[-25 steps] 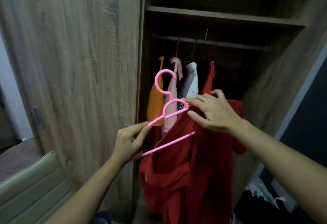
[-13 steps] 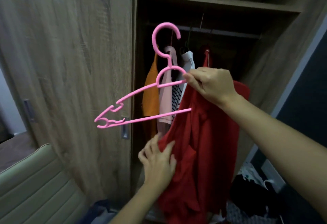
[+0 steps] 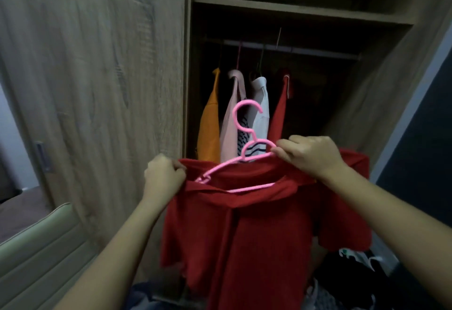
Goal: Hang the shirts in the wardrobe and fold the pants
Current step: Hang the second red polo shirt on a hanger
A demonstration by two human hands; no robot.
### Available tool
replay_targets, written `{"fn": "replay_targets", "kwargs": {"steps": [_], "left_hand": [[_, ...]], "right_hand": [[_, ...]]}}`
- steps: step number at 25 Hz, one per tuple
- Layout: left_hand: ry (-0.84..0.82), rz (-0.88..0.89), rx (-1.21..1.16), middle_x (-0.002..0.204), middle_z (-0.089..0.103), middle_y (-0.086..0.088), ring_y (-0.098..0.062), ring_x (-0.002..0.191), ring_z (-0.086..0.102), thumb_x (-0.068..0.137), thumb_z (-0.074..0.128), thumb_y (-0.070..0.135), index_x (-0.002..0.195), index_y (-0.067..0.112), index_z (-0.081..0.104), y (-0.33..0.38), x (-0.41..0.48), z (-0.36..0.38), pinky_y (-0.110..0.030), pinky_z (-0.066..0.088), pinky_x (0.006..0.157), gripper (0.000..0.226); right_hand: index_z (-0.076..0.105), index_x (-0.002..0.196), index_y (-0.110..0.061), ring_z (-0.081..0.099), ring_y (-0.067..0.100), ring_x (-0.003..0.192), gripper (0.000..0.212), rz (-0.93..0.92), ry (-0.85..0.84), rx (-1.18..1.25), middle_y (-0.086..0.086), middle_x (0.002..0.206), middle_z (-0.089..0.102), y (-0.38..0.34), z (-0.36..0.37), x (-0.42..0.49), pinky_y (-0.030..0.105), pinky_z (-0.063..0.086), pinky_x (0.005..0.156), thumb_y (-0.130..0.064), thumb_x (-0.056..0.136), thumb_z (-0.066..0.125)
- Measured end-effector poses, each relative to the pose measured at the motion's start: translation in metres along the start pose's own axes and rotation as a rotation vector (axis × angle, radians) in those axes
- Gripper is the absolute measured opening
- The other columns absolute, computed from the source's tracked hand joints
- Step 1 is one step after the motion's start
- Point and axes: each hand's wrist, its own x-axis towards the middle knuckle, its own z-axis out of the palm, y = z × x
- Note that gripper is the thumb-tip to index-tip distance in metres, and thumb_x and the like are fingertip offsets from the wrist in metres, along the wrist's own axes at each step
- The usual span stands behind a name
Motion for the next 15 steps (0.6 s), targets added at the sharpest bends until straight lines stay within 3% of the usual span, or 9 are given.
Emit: {"fn": "replay_targets", "kwargs": {"steps": [2, 4, 6, 8, 9, 11, 13, 15], "left_hand": [[0.135, 0.281, 0.043, 0.086, 0.065, -0.017, -0.037, 0.079, 0.063, 0.076, 0.048, 0.019, 0.076, 0.01, 0.074, 0.033, -0.013, 0.0, -0.039, 0.051, 0.066, 0.028], [0.155, 0.621, 0.084, 0.083, 0.059, -0.012, -0.033, 0.07, 0.062, 0.075, 0.045, 0.028, 0.085, 0.011, 0.07, 0.054, -0.029, -0.002, -0.037, 0.052, 0.052, 0.032], [0.169, 0.728, 0.089, 0.095, 0.058, -0.007, -0.027, 0.085, 0.058, 0.08, 0.049, 0.038, 0.114, 0.017, 0.063, 0.048, -0.028, -0.014, -0.037, 0.051, 0.065, 0.042], [0.265, 0.67, 0.09, 0.11, 0.057, -0.009, -0.026, 0.101, 0.052, 0.082, 0.05, 0.047, 0.126, 0.019, 0.052, 0.032, -0.013, -0.035, -0.039, 0.042, 0.082, 0.052], [0.261, 0.638, 0.117, 0.11, 0.059, -0.008, -0.027, 0.102, 0.053, 0.083, 0.048, 0.052, 0.124, 0.02, 0.051, 0.025, -0.003, -0.045, -0.039, 0.041, 0.082, 0.053], [0.139, 0.641, 0.14, 0.082, 0.061, 0.0, -0.027, 0.082, 0.061, 0.084, 0.041, 0.062, 0.098, 0.022, 0.054, 0.017, 0.016, -0.058, -0.034, 0.042, 0.065, 0.044], [0.055, 0.693, 0.096, 0.054, 0.042, 0.009, -0.017, 0.054, 0.053, 0.081, 0.041, 0.065, 0.07, 0.023, 0.041, 0.015, 0.03, -0.06, -0.028, 0.031, 0.049, 0.044], [0.026, 0.681, -0.032, 0.049, 0.037, 0.002, -0.01, 0.048, 0.042, 0.078, 0.048, 0.062, 0.063, 0.019, 0.04, 0.01, 0.04, -0.065, -0.022, 0.026, 0.047, 0.047]], "right_hand": [[0.06, 0.077, -0.02, 0.065, 0.032, 0.064, 0.046, 0.261, -0.108, 0.195, 0.004, 0.069, 0.065, -0.02, -0.004, 0.013, 0.032, 0.042, 0.048, -0.057, 0.092, 0.035], [0.059, 0.083, -0.021, 0.064, 0.035, 0.077, 0.049, 0.41, -0.172, 0.345, 0.005, 0.074, 0.067, -0.023, -0.005, 0.02, 0.035, 0.043, 0.058, -0.062, 0.09, 0.034], [0.061, 0.085, -0.022, 0.063, 0.03, 0.07, 0.058, 0.441, -0.11, 0.446, -0.001, 0.061, 0.061, -0.012, -0.011, 0.021, 0.036, 0.044, 0.058, -0.069, 0.083, 0.029], [0.06, 0.084, -0.024, 0.054, 0.013, 0.052, 0.059, 0.45, -0.027, 0.559, -0.006, 0.051, 0.052, 0.001, -0.012, 0.019, 0.033, 0.038, 0.053, -0.073, 0.08, 0.028], [0.06, 0.084, -0.026, 0.048, 0.007, 0.047, 0.055, 0.457, -0.01, 0.607, -0.01, 0.053, 0.053, 0.004, -0.011, 0.018, 0.031, 0.034, 0.052, -0.072, 0.081, 0.029], [0.062, 0.083, -0.025, 0.045, 0.005, 0.044, 0.053, 0.451, -0.002, 0.643, -0.012, 0.055, 0.055, 0.004, -0.01, 0.019, 0.029, 0.031, 0.052, -0.068, 0.082, 0.031], [0.065, 0.085, -0.025, 0.046, 0.005, 0.047, 0.055, 0.423, -0.008, 0.613, -0.006, 0.048, 0.049, 0.0, -0.013, 0.023, 0.028, 0.033, 0.054, -0.068, 0.081, 0.03], [0.065, 0.088, -0.027, 0.059, 0.017, 0.059, 0.058, 0.398, -0.032, 0.499, -0.006, 0.054, 0.054, 0.004, -0.017, 0.028, 0.028, 0.033, 0.057, -0.069, 0.079, 0.027]]}}
